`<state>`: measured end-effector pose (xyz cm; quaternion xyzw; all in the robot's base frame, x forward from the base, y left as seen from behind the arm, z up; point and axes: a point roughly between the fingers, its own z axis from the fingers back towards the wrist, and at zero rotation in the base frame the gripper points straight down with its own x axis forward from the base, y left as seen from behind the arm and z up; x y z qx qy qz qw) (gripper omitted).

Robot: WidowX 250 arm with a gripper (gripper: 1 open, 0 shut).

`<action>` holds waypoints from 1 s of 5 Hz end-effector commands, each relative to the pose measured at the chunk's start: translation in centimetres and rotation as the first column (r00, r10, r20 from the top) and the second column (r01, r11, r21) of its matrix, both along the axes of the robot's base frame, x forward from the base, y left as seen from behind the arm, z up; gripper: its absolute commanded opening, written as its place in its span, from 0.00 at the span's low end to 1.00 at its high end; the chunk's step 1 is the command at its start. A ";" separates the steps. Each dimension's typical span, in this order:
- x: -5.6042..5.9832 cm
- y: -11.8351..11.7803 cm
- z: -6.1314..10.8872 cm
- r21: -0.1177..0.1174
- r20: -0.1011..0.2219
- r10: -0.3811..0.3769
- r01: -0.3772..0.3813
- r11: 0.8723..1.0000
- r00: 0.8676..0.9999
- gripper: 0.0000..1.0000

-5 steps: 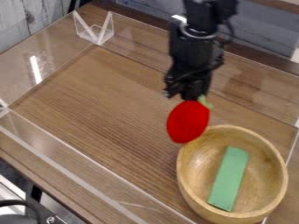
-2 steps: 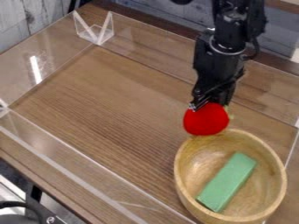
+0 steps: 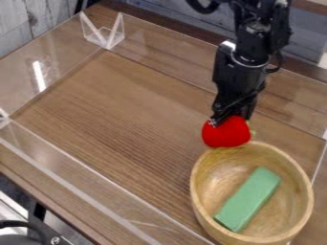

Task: Move the red object to the right side of the table

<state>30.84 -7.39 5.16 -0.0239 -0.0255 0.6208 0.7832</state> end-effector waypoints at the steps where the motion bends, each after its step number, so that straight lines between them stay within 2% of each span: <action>1: 0.6 -0.6 0.3 -0.016 0.019 0.017 -0.016 1.000 1.000 0.00; 5: 0.8 -1.0 -1.8 -0.017 -0.033 0.051 -0.051 0.999 0.998 0.00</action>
